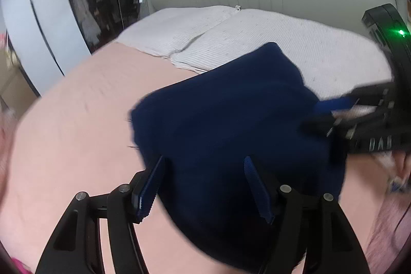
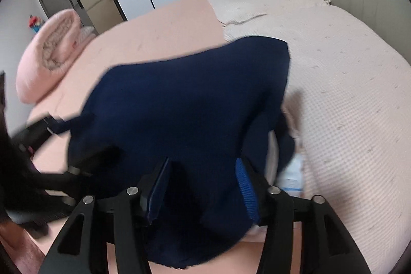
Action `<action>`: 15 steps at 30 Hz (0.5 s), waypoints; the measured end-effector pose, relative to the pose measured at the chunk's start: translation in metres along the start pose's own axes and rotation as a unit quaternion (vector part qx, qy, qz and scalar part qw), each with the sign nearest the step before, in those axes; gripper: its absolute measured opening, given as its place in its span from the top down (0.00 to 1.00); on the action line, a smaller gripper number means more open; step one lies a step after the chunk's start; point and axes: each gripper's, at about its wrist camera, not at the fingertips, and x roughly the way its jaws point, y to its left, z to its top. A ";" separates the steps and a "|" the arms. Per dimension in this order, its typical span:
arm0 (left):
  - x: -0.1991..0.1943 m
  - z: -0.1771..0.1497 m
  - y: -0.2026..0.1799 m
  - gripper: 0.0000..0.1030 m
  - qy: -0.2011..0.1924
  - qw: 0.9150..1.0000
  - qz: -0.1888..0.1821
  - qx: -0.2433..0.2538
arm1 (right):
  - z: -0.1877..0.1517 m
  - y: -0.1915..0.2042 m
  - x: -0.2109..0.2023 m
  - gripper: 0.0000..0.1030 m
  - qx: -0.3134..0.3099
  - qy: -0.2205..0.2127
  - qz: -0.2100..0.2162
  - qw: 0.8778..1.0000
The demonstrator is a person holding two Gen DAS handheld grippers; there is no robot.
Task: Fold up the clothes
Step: 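Lift the folded shorts with both grippers and carry them onto the white clothes stack, then open both grippers to release the shorts on the stack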
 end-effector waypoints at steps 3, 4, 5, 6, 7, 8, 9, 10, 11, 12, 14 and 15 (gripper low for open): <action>-0.032 0.007 0.022 0.39 -0.032 0.998 -0.023 -0.050 | 0.004 -0.018 -0.026 0.49 0.049 -0.021 -0.002 0.999; -0.043 0.008 0.030 0.39 -0.044 0.995 -0.043 -0.078 | 0.006 -0.017 -0.038 0.49 0.059 -0.031 0.013 0.998; -0.057 0.006 0.038 0.38 -0.055 0.990 -0.064 -0.111 | 0.007 -0.014 -0.051 0.48 0.066 -0.041 0.032 0.996; -0.068 0.004 0.043 0.37 -0.059 0.987 -0.077 -0.131 | 0.009 -0.011 -0.063 0.44 0.074 -0.052 0.051 0.995; -0.080 0.000 0.047 0.33 -0.054 0.984 -0.086 -0.147 | 0.010 0.000 -0.074 0.37 0.067 -0.054 0.054 0.995; -0.091 -0.004 0.051 0.27 -0.050 0.981 -0.095 -0.162 | 0.011 0.012 -0.085 0.35 0.057 -0.055 0.052 0.996; -0.103 -0.008 0.055 0.25 -0.045 0.978 -0.104 -0.177 | 0.010 0.025 -0.096 0.30 0.048 -0.059 0.056 0.996; -0.115 -0.011 0.059 0.23 -0.040 0.974 -0.112 -0.192 | 0.007 0.039 -0.108 0.27 0.043 -0.064 0.060 0.995; -0.129 -0.018 0.061 0.21 -0.041 0.975 -0.100 -0.193 | 0.001 0.052 -0.117 0.26 0.041 -0.070 0.062 0.995; -0.143 -0.025 0.063 0.20 -0.041 0.976 -0.088 -0.195 | -0.003 0.067 -0.125 0.25 0.039 -0.073 0.063 0.995; -0.171 -0.038 0.068 0.19 -0.042 0.977 -0.064 -0.198 | -0.012 0.095 -0.134 0.25 0.026 -0.070 0.053 0.996; -0.185 -0.045 0.070 0.19 -0.042 0.978 -0.052 -0.199 | -0.018 0.108 -0.139 0.24 0.020 -0.070 0.055 0.996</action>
